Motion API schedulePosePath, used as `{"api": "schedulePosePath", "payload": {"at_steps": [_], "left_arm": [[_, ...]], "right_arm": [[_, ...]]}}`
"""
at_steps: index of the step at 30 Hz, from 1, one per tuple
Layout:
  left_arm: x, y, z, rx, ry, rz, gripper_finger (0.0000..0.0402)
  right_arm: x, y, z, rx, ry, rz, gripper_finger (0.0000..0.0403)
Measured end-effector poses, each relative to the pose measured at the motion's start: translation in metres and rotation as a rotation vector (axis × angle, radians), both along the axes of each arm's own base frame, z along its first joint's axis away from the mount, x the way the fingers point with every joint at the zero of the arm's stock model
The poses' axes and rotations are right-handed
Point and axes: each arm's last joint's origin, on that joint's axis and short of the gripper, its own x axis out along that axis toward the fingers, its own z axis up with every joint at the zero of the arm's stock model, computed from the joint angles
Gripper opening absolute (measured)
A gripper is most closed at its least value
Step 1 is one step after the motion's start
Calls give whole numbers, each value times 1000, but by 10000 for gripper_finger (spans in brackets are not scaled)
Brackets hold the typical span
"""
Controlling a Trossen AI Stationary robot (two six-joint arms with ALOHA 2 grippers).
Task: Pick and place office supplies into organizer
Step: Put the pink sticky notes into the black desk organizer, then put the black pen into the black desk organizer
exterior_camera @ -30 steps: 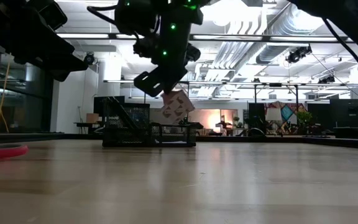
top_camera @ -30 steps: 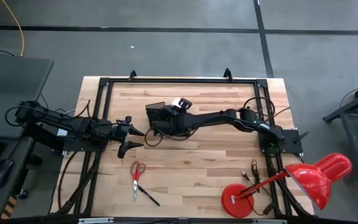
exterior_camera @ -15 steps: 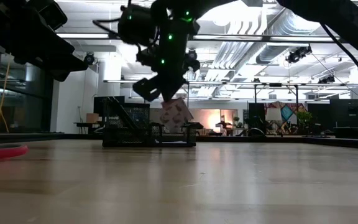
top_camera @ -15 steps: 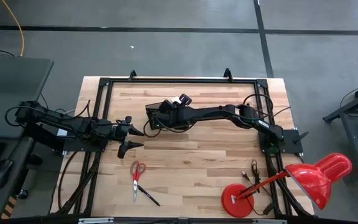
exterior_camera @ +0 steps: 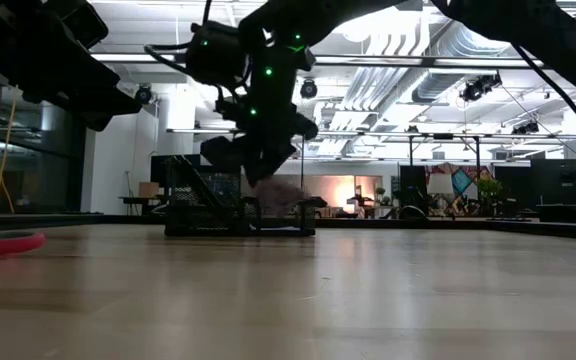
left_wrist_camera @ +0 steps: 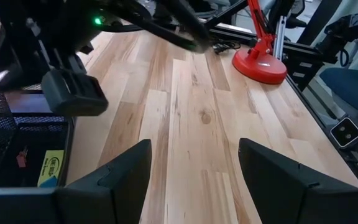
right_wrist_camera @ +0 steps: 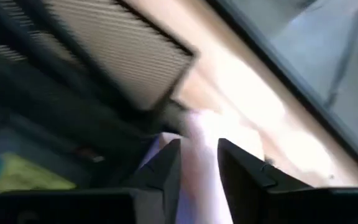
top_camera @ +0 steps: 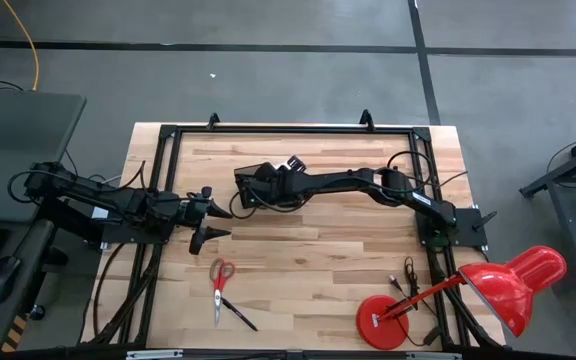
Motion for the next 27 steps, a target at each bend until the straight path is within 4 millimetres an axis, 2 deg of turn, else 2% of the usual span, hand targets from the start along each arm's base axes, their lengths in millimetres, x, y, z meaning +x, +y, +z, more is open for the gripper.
{"api": "schedulePosePath", "payload": {"at_steps": [3,10,15,18,22,27], "left_arm": [[0,0,0,0,0,0,230],[0,0,0,0,0,0,230],[0,0,0,19,2,-7,230],[0,0,0,30,3,-11,230],[0,0,0,30,6,-11,230],[0,0,-1,34,12,-12,230]], "right_arm": [[2,3,-1,33,-15,14,115],[-2,16,0,-53,35,17,123],[-7,36,-1,-81,58,6,124],[-8,58,-1,-110,58,43,124],[-12,92,10,-143,38,108,124],[-20,149,16,-131,-38,191,124]]}}
